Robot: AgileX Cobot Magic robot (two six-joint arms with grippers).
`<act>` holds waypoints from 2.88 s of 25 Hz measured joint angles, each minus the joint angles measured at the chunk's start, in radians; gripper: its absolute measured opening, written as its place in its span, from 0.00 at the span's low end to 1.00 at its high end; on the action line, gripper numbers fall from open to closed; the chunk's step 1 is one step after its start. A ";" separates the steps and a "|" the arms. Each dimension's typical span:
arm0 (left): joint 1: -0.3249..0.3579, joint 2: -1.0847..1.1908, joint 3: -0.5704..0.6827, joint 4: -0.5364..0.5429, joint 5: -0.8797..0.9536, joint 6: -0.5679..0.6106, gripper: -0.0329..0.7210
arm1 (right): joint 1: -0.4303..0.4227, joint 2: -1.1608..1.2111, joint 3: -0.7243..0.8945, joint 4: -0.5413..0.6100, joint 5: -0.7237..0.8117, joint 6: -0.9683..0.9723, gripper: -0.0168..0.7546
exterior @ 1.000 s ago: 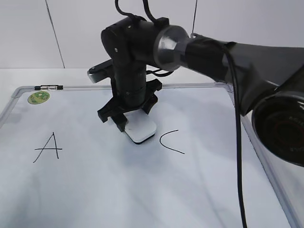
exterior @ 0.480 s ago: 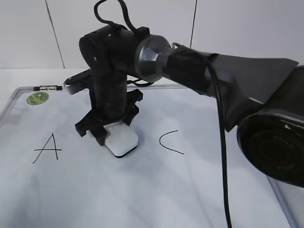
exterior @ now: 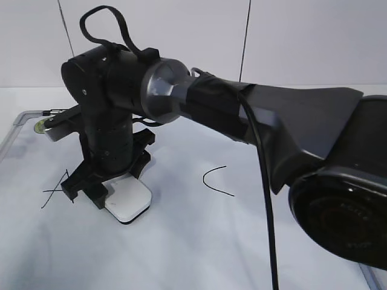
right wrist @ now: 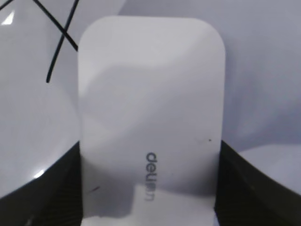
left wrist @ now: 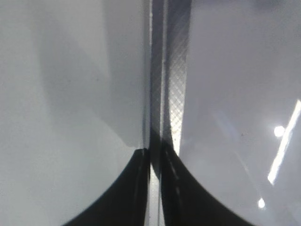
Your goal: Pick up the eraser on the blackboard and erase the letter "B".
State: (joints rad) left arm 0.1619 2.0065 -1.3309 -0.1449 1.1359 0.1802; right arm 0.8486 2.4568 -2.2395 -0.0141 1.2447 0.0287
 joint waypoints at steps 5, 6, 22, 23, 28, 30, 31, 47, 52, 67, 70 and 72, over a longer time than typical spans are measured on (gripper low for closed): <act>0.000 0.000 0.000 0.000 0.000 0.000 0.13 | -0.002 0.000 0.000 -0.036 0.000 0.007 0.69; 0.000 0.000 0.000 0.000 0.000 0.000 0.13 | -0.007 0.000 0.000 -0.038 0.000 0.009 0.69; 0.000 0.000 0.000 0.000 0.000 0.000 0.13 | -0.129 0.005 -0.021 -0.029 0.012 0.037 0.69; 0.000 0.000 0.000 0.002 0.000 0.000 0.13 | -0.131 0.005 -0.027 -0.020 0.012 0.037 0.69; 0.000 0.000 0.000 0.003 0.000 0.000 0.13 | -0.137 -0.022 -0.033 -0.011 0.006 0.037 0.69; 0.000 0.000 0.000 0.003 0.000 0.000 0.13 | -0.143 -0.053 -0.034 -0.011 0.006 0.037 0.69; 0.000 0.000 0.000 0.003 0.000 0.000 0.13 | -0.147 -0.068 -0.035 -0.008 0.006 0.037 0.69; 0.000 0.000 0.000 0.003 0.000 0.000 0.13 | -0.256 -0.343 0.172 -0.075 0.006 0.037 0.69; 0.000 0.000 0.000 0.002 0.000 0.000 0.13 | -0.310 -0.426 0.265 -0.077 0.006 0.048 0.69; 0.000 0.002 0.000 -0.007 0.016 0.000 0.14 | -0.358 -0.650 0.659 -0.048 0.005 0.121 0.69; 0.000 0.003 0.000 -0.009 0.024 0.000 0.14 | -0.358 -0.678 0.727 -0.039 0.003 0.157 0.69; 0.000 0.003 0.000 -0.009 0.029 0.000 0.14 | -0.358 -0.685 0.759 -0.044 0.003 0.184 0.69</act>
State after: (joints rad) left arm 0.1619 2.0095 -1.3309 -0.1538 1.1648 0.1802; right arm 0.4904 1.7717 -1.4801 -0.0582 1.2473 0.2130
